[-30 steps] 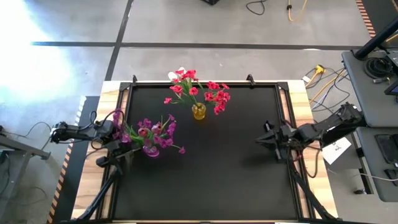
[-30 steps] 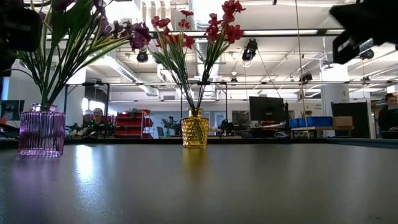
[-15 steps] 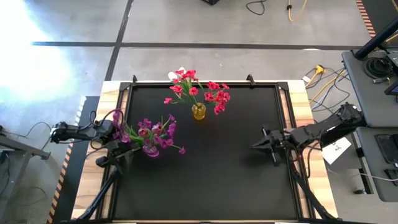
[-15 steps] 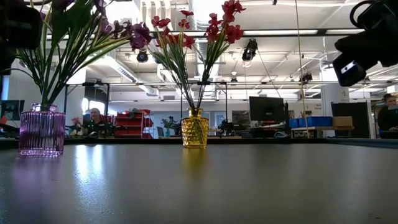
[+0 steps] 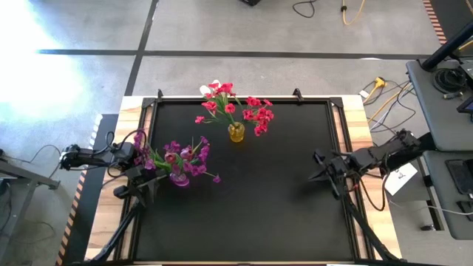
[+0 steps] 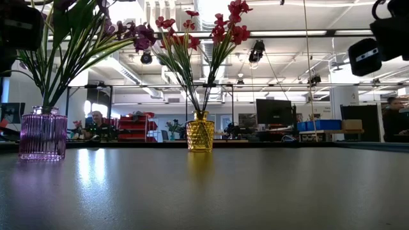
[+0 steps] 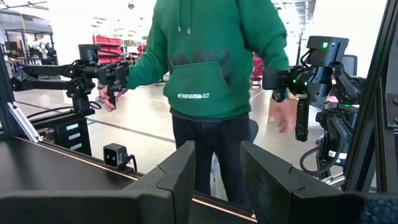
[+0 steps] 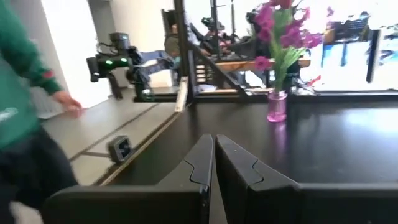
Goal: Sort flowers into vase by color
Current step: Return to Home Position
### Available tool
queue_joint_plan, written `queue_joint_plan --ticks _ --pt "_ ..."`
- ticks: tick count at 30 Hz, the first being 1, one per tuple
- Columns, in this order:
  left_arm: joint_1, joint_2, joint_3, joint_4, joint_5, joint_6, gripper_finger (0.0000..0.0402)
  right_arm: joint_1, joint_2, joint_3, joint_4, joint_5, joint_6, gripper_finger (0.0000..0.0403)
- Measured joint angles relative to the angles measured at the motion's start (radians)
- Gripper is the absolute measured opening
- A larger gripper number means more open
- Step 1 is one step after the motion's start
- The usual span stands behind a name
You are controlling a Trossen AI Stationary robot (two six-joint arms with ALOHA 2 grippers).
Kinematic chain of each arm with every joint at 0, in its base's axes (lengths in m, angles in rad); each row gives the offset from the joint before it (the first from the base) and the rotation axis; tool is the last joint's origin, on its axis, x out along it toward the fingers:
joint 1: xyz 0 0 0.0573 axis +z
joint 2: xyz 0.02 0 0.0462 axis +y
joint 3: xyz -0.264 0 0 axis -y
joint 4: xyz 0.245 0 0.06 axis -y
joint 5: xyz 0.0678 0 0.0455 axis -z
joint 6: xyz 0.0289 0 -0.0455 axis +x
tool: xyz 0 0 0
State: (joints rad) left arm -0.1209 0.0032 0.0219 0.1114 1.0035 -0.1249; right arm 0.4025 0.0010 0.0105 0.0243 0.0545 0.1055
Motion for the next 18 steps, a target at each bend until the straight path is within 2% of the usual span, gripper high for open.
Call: queue_joint_plan --ticks 9,13,18 --pt "0.0 0.005 0.001 0.001 0.0 0.0 0.0114 -0.103 0.0 0.0 -0.006 -0.029 -0.066 0.0013" --pt "0.0 0.005 0.001 0.001 0.0 0.0 0.0114 -0.202 0.0 0.0 0.003 0.022 -0.098 0.0013" --pt "0.0 0.006 0.001 0.0 0.0 0.0 0.0114 -0.331 0.002 0.0 0.003 0.033 -0.162 0.0013"
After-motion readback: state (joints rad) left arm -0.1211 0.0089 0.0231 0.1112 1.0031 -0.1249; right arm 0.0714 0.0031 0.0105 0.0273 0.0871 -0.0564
